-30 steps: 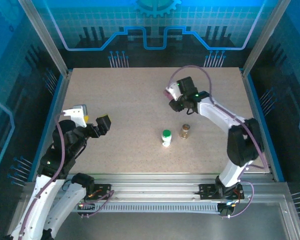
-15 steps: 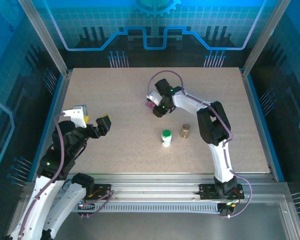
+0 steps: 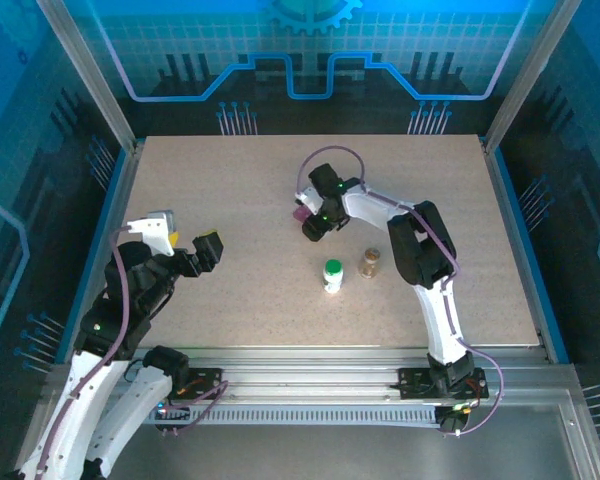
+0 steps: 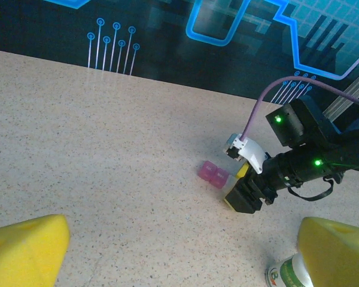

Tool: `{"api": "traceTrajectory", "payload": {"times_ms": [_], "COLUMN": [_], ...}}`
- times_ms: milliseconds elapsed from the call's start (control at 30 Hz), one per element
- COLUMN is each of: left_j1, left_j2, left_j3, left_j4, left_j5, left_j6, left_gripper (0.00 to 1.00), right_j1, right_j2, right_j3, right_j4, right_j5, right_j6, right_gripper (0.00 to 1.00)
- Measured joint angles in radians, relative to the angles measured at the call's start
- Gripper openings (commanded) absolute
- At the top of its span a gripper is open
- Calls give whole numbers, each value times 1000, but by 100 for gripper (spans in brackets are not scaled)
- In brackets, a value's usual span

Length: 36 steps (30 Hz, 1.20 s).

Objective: Sort the pills into containers

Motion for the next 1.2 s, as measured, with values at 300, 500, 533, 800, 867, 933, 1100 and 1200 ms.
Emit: {"api": "traceTrajectory", "payload": {"times_ms": [300,500,533,800,867,933,1100,1200], "left_j1": [-2,-8,-8,-12,-12,-13,-13,-13], "left_j2": [0,0,0,0,0,0,0,0], "left_j3": [0,0,0,0,0,0,0,0], "left_j4": [0,0,0,0,0,0,0,0], "left_j5": [0,0,0,0,0,0,0,0], "left_j6": [0,0,0,0,0,0,0,0], "left_gripper": [99,99,99,99,99,99,99,99], "right_j1": [0,1,1,1,1,1,1,1], "right_j2": [-99,-148,-154,-179,-180,-180,-184,-197], "right_j3": [-223,-359,-375,-455,-464,-468,-481,-497], "right_j4": [249,433,454,576,592,599,620,621], "right_j5": [3,9,10,4,-2,-10,-32,-52], "right_j6": [97,145,148,140,132,118,76,56], "right_gripper": [58,54,54,53,50,47,33,22]}}
